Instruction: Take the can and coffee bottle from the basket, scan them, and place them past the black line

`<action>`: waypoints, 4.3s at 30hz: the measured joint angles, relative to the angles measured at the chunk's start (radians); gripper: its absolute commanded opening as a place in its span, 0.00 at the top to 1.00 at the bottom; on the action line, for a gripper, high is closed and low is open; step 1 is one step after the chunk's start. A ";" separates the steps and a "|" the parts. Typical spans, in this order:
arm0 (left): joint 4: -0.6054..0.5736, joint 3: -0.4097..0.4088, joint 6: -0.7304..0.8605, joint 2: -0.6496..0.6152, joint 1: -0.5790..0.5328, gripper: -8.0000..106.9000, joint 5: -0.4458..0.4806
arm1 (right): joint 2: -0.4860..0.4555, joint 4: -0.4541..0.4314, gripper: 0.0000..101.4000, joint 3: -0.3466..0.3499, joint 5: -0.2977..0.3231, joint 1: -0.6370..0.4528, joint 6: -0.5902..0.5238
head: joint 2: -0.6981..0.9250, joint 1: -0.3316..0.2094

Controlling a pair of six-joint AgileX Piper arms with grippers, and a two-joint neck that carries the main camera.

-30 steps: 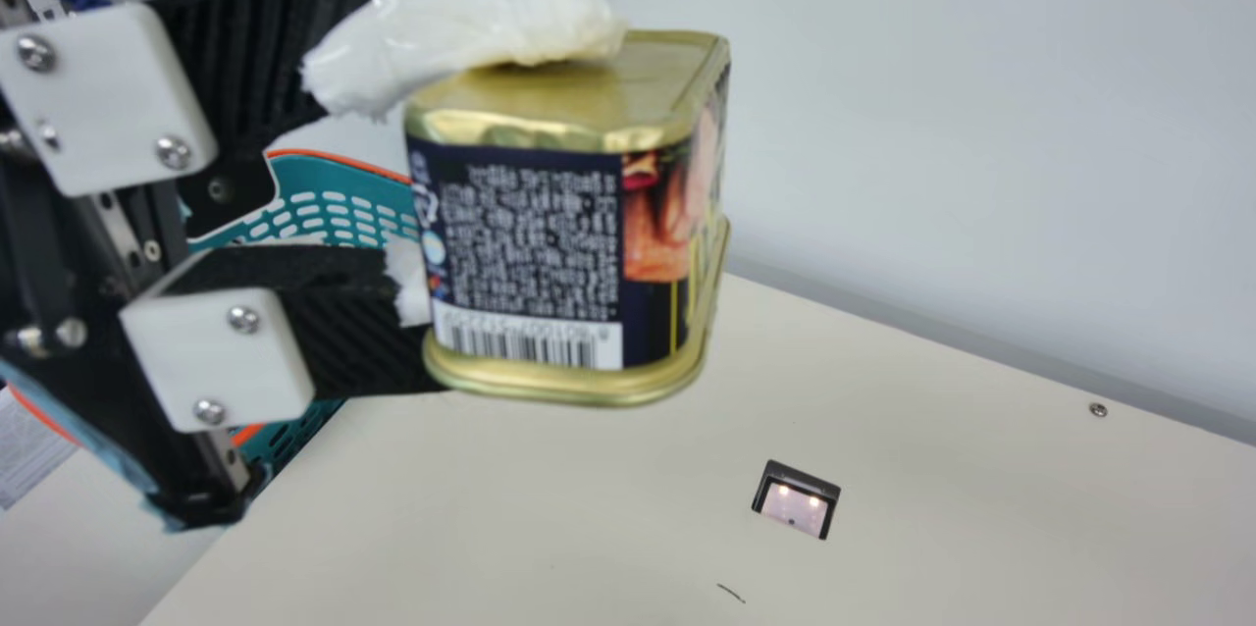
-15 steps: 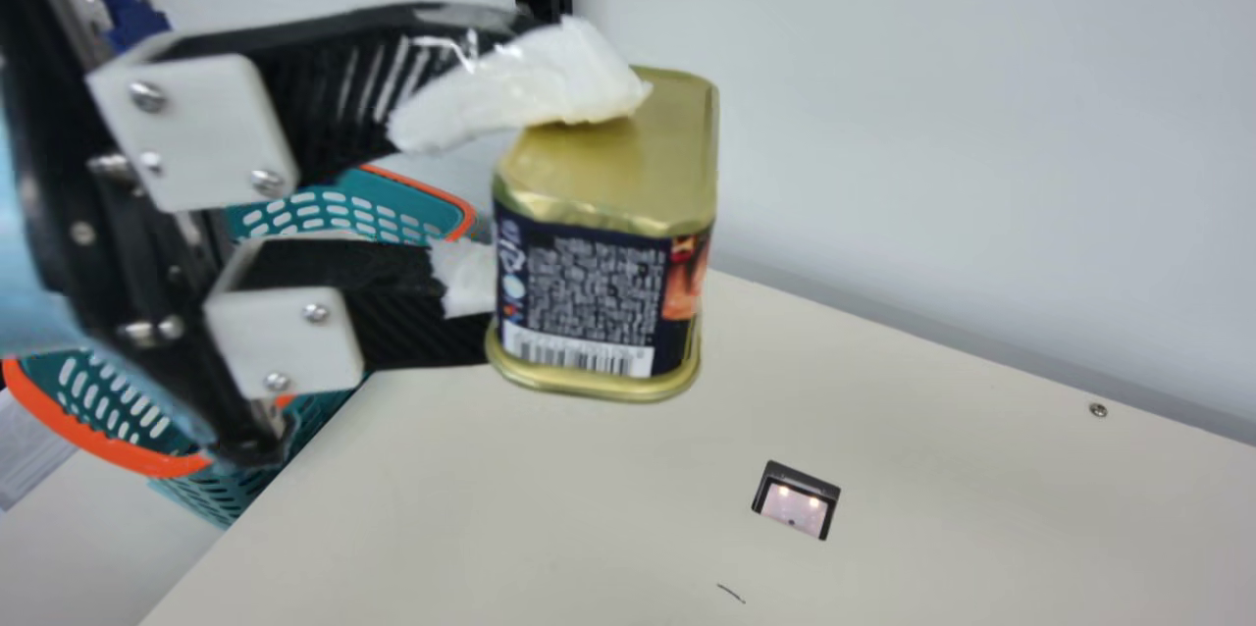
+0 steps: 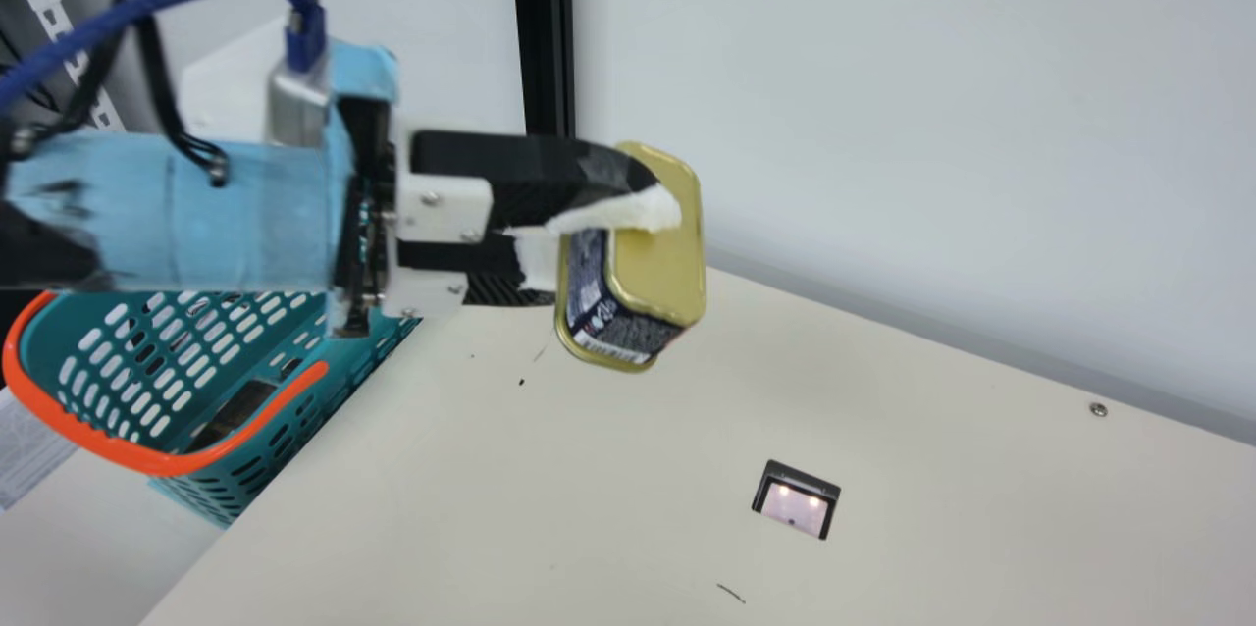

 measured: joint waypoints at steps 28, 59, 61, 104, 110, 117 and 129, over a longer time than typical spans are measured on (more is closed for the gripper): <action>0.169 0.059 0.221 0.080 -0.230 0.84 -0.368 | 0.000 0.000 0.00 0.000 0.000 0.000 0.000 | 0.000 0.005; 0.257 0.329 0.386 0.010 -0.685 0.84 -0.955 | 0.000 0.000 0.00 0.000 0.000 0.000 0.000 | -0.276 0.041; 0.257 0.329 0.386 0.010 -0.685 0.84 -0.957 | 0.000 0.000 0.00 0.000 0.000 0.000 0.000 | -0.328 0.051; 0.711 0.368 -0.049 0.334 -0.890 0.84 -1.327 | 0.000 0.000 0.00 0.000 0.000 0.000 0.000 | -0.486 0.128; 0.957 0.402 -0.292 0.466 -0.843 0.84 -1.493 | 0.000 0.000 0.00 0.000 0.000 0.000 0.000 | -0.486 0.128; 1.228 0.424 -0.533 0.629 -0.731 0.84 -1.738 | 0.000 0.000 0.00 0.000 0.000 0.000 0.000 | -0.486 0.128; 1.361 0.442 -0.597 0.707 -0.658 0.84 -1.979 | 0.000 0.000 0.00 0.000 0.000 0.000 0.000 | -0.486 0.128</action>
